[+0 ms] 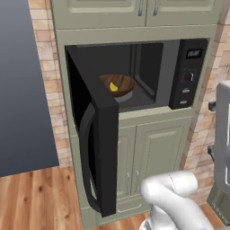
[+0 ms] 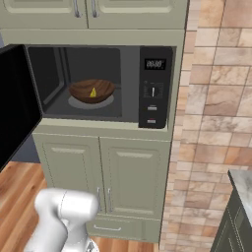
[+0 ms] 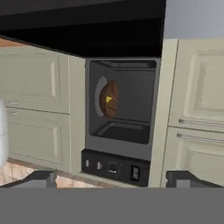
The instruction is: Pick the lemon wedge from the sink and place it in the bowl. Then pick the bowl and place it in the microwave. Then close the microwave door and press the start button.
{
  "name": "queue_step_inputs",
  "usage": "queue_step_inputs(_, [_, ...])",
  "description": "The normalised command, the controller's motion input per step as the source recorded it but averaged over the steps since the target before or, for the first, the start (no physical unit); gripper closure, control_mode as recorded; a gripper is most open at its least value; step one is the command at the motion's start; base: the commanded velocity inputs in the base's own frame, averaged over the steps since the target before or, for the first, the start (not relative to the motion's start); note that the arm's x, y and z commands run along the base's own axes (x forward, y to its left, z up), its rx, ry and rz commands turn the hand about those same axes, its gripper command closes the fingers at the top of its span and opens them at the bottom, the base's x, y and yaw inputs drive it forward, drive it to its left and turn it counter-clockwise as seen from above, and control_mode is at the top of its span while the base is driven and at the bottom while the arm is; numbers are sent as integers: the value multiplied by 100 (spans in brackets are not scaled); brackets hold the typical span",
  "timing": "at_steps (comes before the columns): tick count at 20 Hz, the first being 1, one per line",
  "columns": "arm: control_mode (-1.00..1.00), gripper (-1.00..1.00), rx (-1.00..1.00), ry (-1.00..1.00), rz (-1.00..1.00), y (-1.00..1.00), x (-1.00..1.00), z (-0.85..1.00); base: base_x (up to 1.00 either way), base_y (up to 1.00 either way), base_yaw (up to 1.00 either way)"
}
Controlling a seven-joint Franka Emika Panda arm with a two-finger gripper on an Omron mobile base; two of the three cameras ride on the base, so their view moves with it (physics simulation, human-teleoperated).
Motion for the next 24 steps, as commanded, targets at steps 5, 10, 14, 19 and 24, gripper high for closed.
queue_step_inputs(5, [-100,-100,0,0,-38,5,-41,31,0,0,0])
queue_step_inputs(10, [-100,-100,0,-10,-26,66,-54,-8,0,0,0])
queue_step_inputs(14, [-100,-100,0,-16,-21,65,-37,0,0,0,0])
queue_step_inputs(19, [-100,-100,-1,-15,-17,73,-4,-10,0,0,0])
queue_step_inputs(24, [-100,-100,-5,-7,-14,82,17,-42,0,0,0])
